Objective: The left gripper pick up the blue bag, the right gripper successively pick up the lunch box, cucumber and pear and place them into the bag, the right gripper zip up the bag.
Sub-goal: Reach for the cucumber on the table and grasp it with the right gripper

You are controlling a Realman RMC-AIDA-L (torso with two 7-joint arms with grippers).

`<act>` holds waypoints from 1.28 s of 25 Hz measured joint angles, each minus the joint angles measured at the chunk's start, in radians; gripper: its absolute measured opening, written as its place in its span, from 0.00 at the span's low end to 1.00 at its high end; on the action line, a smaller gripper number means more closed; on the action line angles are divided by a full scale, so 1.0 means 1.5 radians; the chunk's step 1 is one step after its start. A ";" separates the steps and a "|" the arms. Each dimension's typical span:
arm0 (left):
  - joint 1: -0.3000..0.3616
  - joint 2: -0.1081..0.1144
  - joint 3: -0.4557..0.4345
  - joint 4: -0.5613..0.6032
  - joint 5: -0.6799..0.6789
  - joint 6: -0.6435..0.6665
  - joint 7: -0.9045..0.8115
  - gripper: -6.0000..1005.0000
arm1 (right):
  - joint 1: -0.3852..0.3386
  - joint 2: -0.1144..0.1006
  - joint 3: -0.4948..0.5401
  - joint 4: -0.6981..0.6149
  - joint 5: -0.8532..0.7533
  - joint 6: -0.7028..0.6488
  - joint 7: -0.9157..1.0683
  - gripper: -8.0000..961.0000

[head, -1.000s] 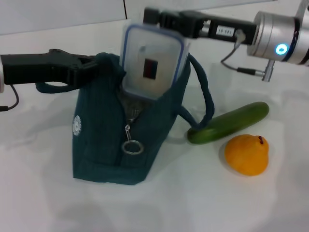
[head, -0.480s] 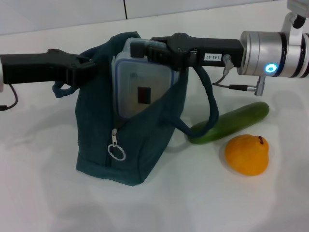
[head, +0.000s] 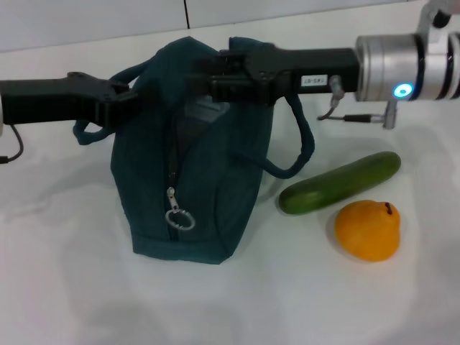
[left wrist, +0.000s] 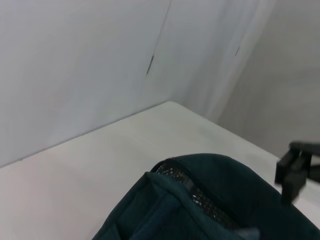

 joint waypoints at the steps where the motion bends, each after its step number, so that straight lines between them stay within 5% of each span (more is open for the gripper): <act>1: 0.002 0.001 0.000 0.000 0.001 0.000 0.000 0.05 | -0.014 -0.005 0.002 -0.042 -0.020 0.002 0.016 0.43; 6: 0.009 0.002 0.000 0.000 0.004 -0.009 0.001 0.05 | -0.105 -0.032 0.030 -0.254 -0.080 0.018 0.078 0.54; 10: 0.011 0.002 0.000 0.000 0.005 -0.010 0.002 0.05 | -0.149 -0.034 0.123 -0.383 -0.189 -0.018 0.131 0.62; 16: 0.007 -0.003 0.002 -0.001 0.018 -0.016 0.002 0.05 | -0.111 -0.048 0.165 -0.437 -0.427 -0.141 0.230 0.66; 21: -0.001 -0.006 0.004 -0.014 0.022 -0.023 0.002 0.05 | -0.071 -0.044 0.154 -0.445 -0.588 -0.205 0.237 0.84; 32: -0.011 -0.006 0.004 -0.027 0.026 -0.032 0.002 0.05 | -0.047 -0.041 0.099 -0.466 -0.665 -0.209 0.218 0.91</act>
